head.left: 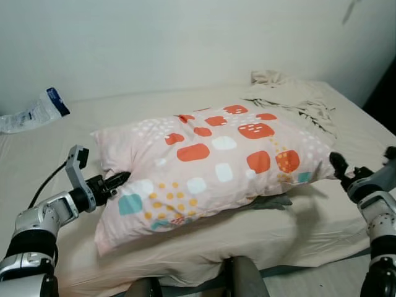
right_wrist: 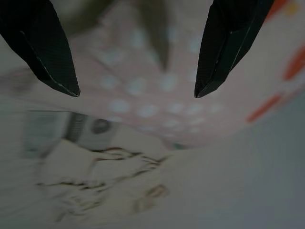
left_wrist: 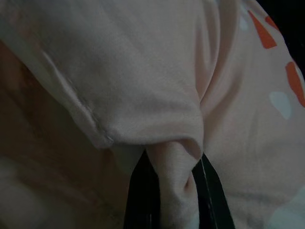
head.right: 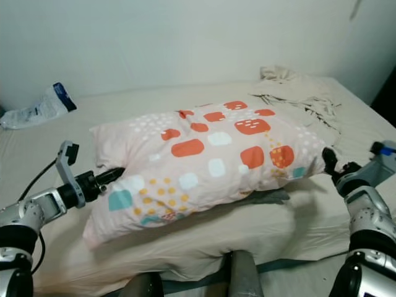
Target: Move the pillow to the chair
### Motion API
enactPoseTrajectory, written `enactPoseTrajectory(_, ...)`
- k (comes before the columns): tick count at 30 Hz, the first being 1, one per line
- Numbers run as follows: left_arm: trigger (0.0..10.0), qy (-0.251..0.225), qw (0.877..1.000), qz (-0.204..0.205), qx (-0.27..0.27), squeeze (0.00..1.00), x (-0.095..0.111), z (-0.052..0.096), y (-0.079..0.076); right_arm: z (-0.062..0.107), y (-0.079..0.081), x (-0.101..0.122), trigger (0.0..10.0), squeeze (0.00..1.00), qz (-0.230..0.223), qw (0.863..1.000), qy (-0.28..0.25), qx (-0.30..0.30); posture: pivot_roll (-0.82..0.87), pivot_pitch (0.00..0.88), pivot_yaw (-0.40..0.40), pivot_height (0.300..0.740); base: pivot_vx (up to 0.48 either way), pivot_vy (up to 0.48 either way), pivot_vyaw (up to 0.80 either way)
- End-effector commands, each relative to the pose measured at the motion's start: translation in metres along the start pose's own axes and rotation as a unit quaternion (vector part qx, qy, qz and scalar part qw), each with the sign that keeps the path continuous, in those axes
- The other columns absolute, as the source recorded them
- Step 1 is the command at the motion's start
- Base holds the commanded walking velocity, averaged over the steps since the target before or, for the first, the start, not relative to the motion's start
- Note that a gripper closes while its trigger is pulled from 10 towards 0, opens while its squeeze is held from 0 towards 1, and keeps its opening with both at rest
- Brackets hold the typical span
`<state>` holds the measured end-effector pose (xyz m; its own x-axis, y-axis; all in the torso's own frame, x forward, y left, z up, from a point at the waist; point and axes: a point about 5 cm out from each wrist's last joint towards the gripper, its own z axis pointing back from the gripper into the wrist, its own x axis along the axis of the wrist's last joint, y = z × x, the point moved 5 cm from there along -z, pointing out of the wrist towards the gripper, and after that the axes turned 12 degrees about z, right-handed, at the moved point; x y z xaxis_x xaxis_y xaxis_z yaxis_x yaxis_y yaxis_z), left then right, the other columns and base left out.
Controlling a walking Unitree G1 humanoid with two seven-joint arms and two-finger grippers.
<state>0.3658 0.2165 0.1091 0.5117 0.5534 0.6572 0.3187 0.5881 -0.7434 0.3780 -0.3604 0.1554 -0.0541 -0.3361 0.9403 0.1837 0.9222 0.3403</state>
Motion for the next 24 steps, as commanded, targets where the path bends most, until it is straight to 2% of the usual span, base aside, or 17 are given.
enactPoseTrajectory(1,0.0,0.010,1.000,0.008,0.010,0.00,-0.008,0.002,0.004,-0.001,0.004,-0.008,10.0,1.00,-0.006,1.000,0.008,0.012,-0.07,0.181,0.006,0.607,0.000,0.000,0.00)
enactPoseTrajectory(6,0.0,0.011,1.000,0.003,0.013,0.00,-0.006,0.007,0.003,-0.007,0.017,-0.018,10.0,1.00,-0.006,1.000,0.020,0.017,-0.04,0.225,-0.001,0.607,0.000,0.000,0.00)
enactPoseTrajectory(8,0.0,0.014,1.000,0.000,0.013,0.00,-0.006,0.009,0.002,-0.009,0.025,-0.025,10.0,1.00,-0.001,0.999,0.031,0.031,-0.03,0.240,-0.004,0.607,0.000,0.000,0.00)
enactPoseTrajectory(9,0.0,0.018,1.000,-0.003,0.013,0.00,-0.007,0.010,0.000,-0.011,0.035,-0.032,10.0,1.00,0.005,0.998,0.044,0.044,-0.02,0.257,-0.007,0.607,0.000,0.000,0.00)
enactPoseTrajectory(10,0.0,0.018,1.000,-0.003,0.013,0.00,-0.007,0.010,0.000,-0.011,0.035,-0.032,10.0,1.00,0.005,0.998,0.044,0.044,-0.02,0.257,-0.007,0.607,0.000,0.000,0.00)
enactPoseTrajectory(15,0.0,0.028,1.000,-0.005,0.013,0.00,-0.012,0.016,-0.004,-0.017,0.077,-0.072,10.0,1.00,0.046,0.989,0.121,0.071,0.01,0.286,-0.010,0.607,0.000,0.000,0.00)
enactPoseTrajectory(16,0.0,0.033,0.999,-0.004,0.011,0.00,-0.015,0.018,-0.006,-0.019,0.098,-0.078,10.0,0.02,0.045,0.986,0.126,0.103,0.01,0.288,-0.009,0.607,0.000,0.000,0.00)
enactPoseTrajectory(18,0.0,0.038,0.999,-0.005,0.008,0.00,-0.019,0.018,-0.008,-0.021,0.116,-0.084,10.0,0.00,0.051,0.982,0.139,0.121,0.01,0.290,-0.010,0.607,0.000,0.000,0.00)
enactPoseTrajectory(19,0.0,0.038,0.999,-0.005,0.008,0.00,-0.019,0.018,-0.008,-0.021,0.116,-0.084,10.0,0.00,0.051,0.982,0.139,0.121,0.01,0.290,-0.010,0.607,0.000,0.000,0.00)
enactPoseTrajectory(22,0.0,0.039,0.999,-0.002,0.008,0.00,-0.025,0.015,-0.011,-0.020,0.142,-0.096,10.0,0.00,0.104,0.969,0.162,0.157,0.01,0.287,-0.021,0.607,0.000,0.000,0.00)
enactPoseTrajectory(23,0.0,0.040,0.999,-0.001,0.006,0.00,-0.028,0.013,-0.013,-0.020,0.148,-0.101,10.0,0.00,0.126,0.964,0.172,0.159,0.00,0.285,-0.022,0.607,0.000,0.000,0.00)
enactPoseTrajectory(24,0.0,0.040,0.999,-0.001,0.006,0.00,-0.028,0.013,-0.013,-0.020,0.148,-0.101,10.0,0.00,0.126,0.964,0.172,0.159,0.00,0.285,-0.022,0.607,0.000,0.000,0.00)
